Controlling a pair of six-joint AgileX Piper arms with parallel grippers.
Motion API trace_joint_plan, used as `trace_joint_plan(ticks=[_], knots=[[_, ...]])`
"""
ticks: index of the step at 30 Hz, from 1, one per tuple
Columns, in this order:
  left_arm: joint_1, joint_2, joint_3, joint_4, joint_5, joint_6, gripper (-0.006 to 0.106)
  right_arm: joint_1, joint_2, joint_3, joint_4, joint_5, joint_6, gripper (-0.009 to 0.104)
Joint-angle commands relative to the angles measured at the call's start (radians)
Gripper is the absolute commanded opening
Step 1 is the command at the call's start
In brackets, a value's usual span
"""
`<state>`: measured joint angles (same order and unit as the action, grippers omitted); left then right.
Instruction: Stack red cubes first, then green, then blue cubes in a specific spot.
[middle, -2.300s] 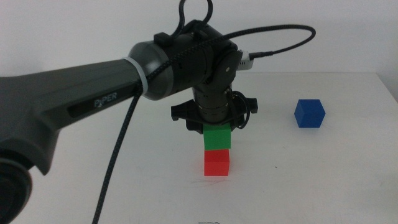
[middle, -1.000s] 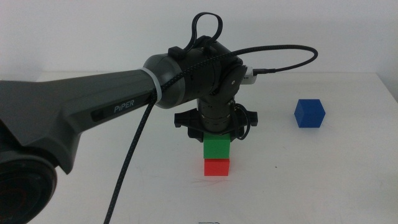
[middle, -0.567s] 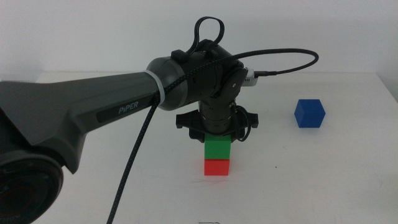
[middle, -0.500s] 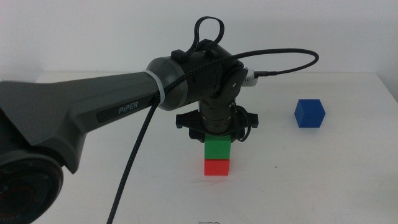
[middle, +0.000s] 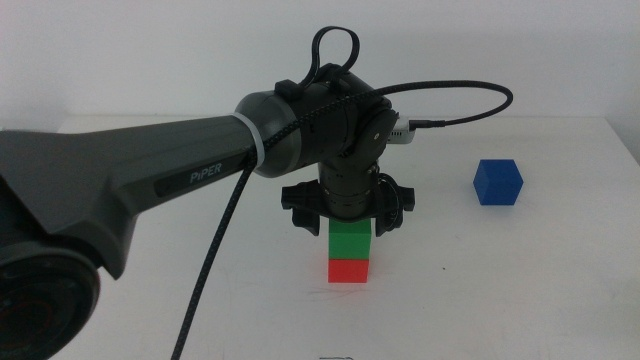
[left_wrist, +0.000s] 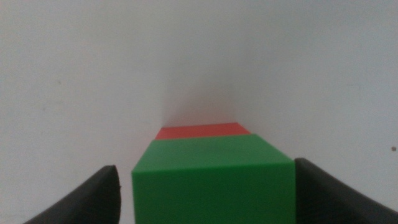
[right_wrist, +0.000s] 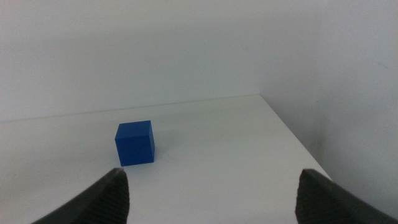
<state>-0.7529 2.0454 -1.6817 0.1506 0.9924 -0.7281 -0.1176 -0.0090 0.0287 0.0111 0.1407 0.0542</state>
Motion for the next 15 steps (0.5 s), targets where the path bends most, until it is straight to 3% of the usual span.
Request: trace_joint_plan(ticks=[1,11,15], knots=[[-0.005,-0.08,-0.025,0.005,-0.008,0.001,0.094,-0.007,-0.008,-0.017,-0.011,-0.075,-0.008,0.08],[-0.001,-0.26,-0.025,-0.005,0.075,0.112,0.094,-0.007,-0.008,-0.017,-0.011,-0.075,-0.008,0.08],[-0.001,-0.393,-0.025,0.099,0.143,0.188,0.094,-0.007,-0.008,-0.017,-0.011,-0.075,-0.008,0.08]])
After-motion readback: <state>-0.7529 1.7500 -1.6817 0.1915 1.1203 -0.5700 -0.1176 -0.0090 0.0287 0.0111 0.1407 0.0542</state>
